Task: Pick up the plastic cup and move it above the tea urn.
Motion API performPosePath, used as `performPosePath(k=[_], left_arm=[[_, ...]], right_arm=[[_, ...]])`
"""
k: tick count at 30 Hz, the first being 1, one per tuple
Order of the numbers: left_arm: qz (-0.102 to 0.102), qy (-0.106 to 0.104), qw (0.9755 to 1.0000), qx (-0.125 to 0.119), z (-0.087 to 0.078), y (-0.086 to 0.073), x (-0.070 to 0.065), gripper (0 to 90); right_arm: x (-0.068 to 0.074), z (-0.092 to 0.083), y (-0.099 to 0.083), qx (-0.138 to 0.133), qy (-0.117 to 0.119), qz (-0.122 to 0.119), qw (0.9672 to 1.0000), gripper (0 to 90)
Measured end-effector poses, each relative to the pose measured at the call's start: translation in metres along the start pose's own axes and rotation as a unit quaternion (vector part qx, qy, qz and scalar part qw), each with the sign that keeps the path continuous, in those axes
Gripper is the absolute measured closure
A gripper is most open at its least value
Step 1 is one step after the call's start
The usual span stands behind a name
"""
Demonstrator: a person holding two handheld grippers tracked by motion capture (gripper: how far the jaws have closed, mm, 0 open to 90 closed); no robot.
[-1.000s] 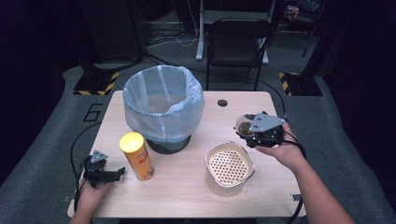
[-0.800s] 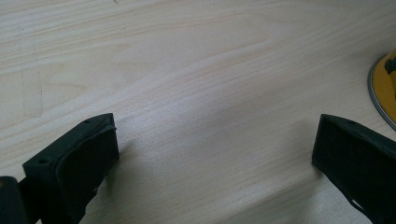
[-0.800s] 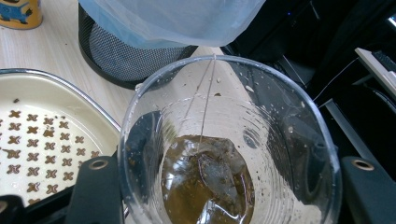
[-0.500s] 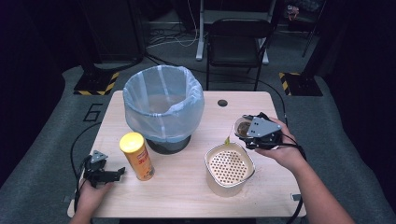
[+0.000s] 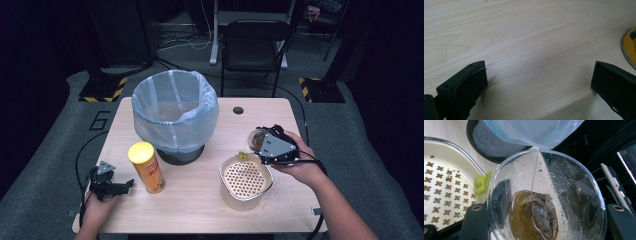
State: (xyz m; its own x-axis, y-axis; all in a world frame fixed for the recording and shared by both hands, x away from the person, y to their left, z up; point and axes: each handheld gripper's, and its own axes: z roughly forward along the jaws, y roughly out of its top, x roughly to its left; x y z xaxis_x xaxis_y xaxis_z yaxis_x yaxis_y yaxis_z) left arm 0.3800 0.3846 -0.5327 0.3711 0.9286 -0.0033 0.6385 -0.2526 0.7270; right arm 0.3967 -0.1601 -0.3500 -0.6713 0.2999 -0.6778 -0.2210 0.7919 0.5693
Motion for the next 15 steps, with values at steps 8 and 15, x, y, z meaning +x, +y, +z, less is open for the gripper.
performPosePath(k=[8,15], left_arm=[[0.0,0.0,1.0,0.0,0.0,0.0,0.0,0.3],[0.0,0.0,1.0,0.0,0.0,0.0,-0.0001,0.3]], right_arm=[[0.0049,0.0014,0.0001,-0.016,-0.006,-0.034,0.9993,35.8],[0.0077,0.0027,0.0023,-0.035,-0.009,-0.052,0.998,35.8]])
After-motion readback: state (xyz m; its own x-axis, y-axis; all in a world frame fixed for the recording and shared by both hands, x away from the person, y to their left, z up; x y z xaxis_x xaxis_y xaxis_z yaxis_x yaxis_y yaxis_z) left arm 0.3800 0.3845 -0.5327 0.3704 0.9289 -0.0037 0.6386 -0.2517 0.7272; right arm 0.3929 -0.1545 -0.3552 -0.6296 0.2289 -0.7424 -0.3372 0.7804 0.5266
